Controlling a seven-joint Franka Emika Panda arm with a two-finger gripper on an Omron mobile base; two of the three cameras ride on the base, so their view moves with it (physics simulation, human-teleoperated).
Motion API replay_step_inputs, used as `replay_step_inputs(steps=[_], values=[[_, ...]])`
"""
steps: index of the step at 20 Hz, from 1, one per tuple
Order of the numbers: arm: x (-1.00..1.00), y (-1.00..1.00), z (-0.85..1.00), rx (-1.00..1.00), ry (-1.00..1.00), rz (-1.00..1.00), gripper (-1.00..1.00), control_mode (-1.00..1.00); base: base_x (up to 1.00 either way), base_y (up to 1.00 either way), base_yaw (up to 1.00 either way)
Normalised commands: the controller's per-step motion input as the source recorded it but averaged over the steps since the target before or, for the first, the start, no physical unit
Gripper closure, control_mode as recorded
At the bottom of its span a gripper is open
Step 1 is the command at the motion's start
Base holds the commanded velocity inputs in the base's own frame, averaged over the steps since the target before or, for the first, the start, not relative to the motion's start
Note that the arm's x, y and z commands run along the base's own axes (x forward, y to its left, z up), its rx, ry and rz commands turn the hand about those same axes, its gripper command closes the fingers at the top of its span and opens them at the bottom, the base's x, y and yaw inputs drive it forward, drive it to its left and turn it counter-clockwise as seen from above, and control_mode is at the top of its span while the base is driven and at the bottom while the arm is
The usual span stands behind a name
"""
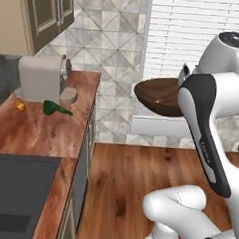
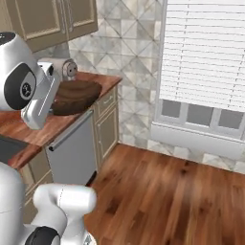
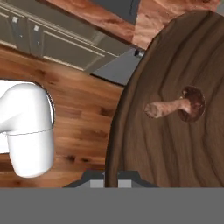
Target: Pick the mushroom from the sink and place it in the bowl. Then pick the bowl and place it in the microwave. Then close the microwave door and press the start button.
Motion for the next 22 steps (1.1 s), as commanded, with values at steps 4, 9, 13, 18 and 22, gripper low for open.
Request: replay_step_inputs(steps=[4, 9, 13, 18, 22], values=[[0.00, 0.00, 0.00, 0.00, 0.00, 0.00, 1.00, 1.00, -0.13, -0.34, -0.63], [0.00, 0.00, 0.00, 0.00, 0.00, 0.00, 1.00, 1.00, -0.05, -0.25, -0.62], [0.00, 0.00, 0.00, 0.00, 0.00, 0.00, 1.00, 1.00, 0.00, -0.21, -0.61], [0.00, 0.00, 0.00, 0.00, 0.00, 0.00, 1.00, 1.00, 0.00, -0.12, -0.62], [0.00, 0.00, 0.00, 0.00, 0.00, 0.00, 1.00, 1.00, 0.00, -0.16, -0.63]])
